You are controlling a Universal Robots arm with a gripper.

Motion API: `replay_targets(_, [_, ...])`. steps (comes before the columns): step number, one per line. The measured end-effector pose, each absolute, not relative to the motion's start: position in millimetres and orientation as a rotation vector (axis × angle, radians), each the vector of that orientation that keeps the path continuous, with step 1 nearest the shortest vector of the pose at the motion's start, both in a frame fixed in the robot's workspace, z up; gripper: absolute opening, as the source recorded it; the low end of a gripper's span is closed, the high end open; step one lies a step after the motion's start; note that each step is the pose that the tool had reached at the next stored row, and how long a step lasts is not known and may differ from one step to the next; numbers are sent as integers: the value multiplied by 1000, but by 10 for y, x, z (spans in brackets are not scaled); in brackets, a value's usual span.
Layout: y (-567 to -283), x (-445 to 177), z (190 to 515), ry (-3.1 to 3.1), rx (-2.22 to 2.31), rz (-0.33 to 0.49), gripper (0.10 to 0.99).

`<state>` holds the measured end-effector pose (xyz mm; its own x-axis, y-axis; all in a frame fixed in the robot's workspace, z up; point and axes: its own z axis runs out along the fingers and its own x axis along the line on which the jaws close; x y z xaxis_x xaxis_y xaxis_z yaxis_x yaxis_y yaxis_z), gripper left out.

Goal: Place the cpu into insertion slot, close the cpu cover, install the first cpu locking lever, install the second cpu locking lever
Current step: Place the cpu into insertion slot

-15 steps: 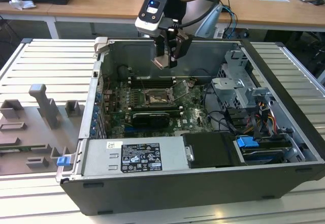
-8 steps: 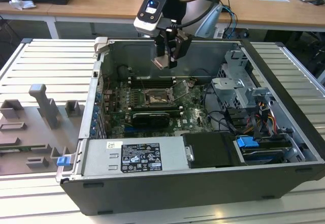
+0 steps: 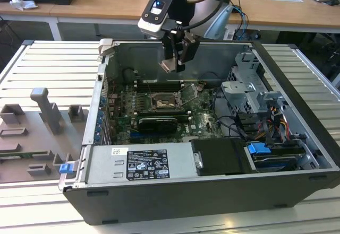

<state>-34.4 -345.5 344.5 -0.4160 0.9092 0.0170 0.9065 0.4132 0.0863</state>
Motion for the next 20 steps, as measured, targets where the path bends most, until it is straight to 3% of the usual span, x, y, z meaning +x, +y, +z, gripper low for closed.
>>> replay_targets(20, [-3455,-344,3386,2430,1918,111,537])
